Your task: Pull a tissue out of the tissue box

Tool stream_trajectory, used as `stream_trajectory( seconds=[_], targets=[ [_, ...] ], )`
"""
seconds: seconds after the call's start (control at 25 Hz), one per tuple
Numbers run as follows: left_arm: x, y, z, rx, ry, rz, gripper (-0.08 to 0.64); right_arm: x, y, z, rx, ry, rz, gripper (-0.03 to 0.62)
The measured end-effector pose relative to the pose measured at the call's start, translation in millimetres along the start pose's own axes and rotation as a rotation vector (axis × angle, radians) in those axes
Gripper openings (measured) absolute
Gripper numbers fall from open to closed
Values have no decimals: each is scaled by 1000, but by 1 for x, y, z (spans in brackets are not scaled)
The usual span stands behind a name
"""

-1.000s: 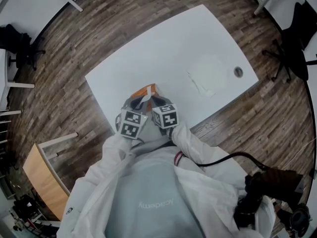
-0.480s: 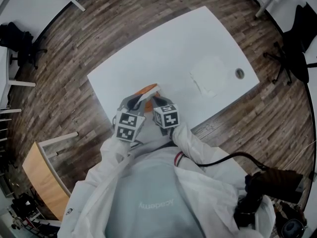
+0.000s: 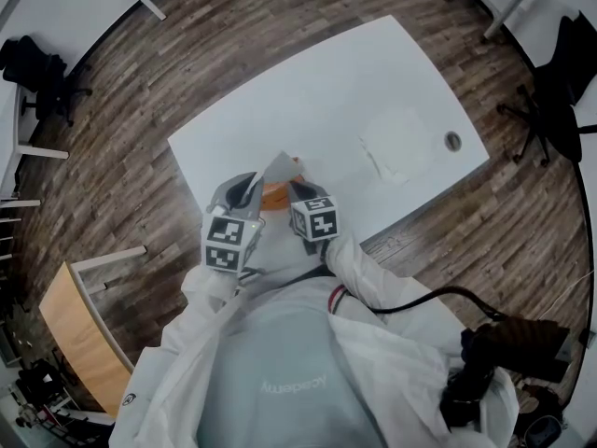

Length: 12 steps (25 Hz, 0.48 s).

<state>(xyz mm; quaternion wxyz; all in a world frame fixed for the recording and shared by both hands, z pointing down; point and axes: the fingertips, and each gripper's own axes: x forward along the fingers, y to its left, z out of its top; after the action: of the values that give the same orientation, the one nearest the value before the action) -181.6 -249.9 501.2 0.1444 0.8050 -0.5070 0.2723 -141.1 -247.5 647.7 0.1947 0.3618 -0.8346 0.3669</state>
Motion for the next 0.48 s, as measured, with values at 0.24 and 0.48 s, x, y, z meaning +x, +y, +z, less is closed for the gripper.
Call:
stream_trajectory(
  seconds=[0.24,0.48],
  targets=[
    [-5,21,4,-24,-23,43,3,-6,-4,9,3,-22,-5,0],
    [0,39,-5,-50,-25,65,3,-15,-3,21,0,-51,-6,0]
  ],
)
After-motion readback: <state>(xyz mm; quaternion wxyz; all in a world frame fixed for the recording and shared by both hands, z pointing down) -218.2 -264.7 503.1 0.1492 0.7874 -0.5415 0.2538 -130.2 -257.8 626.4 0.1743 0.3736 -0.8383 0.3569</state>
